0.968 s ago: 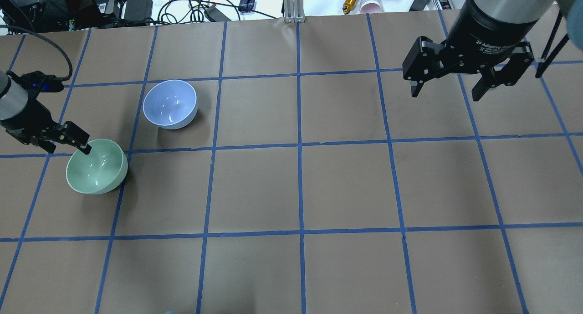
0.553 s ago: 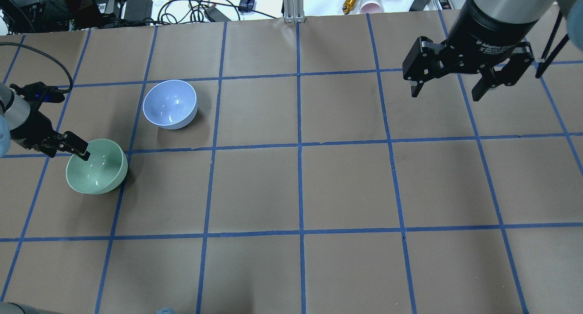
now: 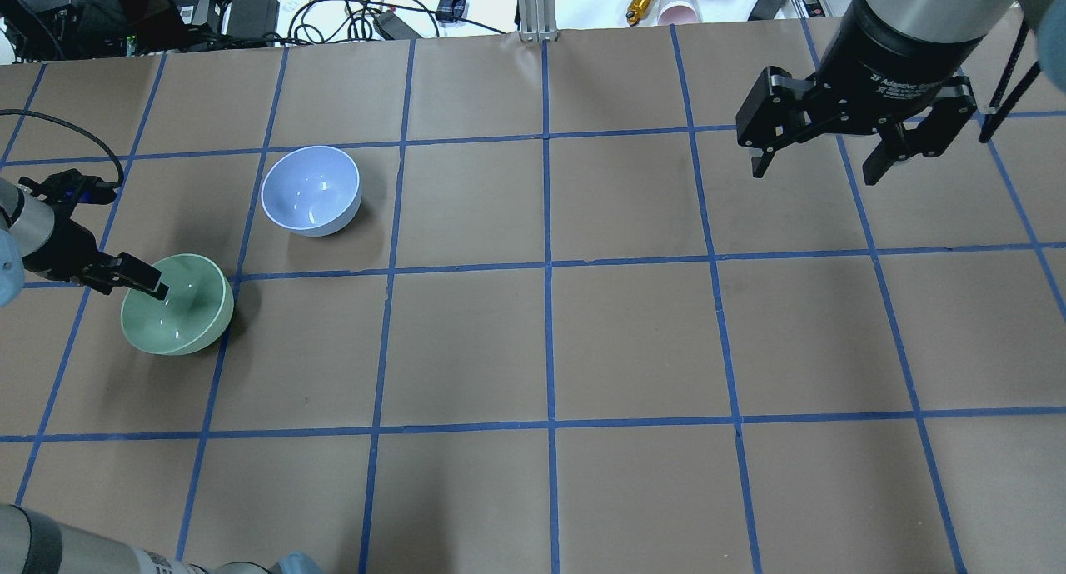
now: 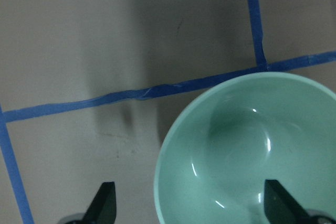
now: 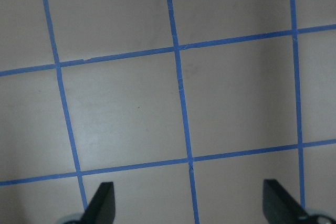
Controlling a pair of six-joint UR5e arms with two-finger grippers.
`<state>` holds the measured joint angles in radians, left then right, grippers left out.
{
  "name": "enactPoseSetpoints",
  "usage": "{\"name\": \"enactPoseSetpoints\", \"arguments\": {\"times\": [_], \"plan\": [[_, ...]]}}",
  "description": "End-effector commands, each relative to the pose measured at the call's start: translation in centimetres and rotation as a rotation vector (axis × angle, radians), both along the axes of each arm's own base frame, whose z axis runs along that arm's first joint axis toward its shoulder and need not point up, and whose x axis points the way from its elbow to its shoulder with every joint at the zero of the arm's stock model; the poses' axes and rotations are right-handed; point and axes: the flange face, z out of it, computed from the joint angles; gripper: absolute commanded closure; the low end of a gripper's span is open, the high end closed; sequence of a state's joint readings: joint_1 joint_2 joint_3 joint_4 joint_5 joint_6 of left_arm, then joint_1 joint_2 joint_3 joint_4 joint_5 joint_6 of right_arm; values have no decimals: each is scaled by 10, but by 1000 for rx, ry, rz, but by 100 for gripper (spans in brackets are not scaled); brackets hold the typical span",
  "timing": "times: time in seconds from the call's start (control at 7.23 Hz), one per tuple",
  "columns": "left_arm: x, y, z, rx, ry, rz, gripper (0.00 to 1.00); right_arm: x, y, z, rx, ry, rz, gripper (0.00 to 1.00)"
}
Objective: Stack green bowl on blue bowl
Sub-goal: 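Close the left gripper on the green bowl's rim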
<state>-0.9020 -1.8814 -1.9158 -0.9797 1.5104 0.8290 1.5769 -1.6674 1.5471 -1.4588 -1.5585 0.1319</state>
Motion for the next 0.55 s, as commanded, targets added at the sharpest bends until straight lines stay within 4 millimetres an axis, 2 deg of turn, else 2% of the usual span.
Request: {"name": "enactPoseSetpoints", "arguments": {"times": [0.0, 0.41], "plan": [[7, 6, -13, 19, 16, 25, 0, 0, 0, 1, -2, 0, 0, 0], [10, 14, -33, 69, 43, 125, 0, 0, 0, 0, -1, 0, 0, 0]]}}
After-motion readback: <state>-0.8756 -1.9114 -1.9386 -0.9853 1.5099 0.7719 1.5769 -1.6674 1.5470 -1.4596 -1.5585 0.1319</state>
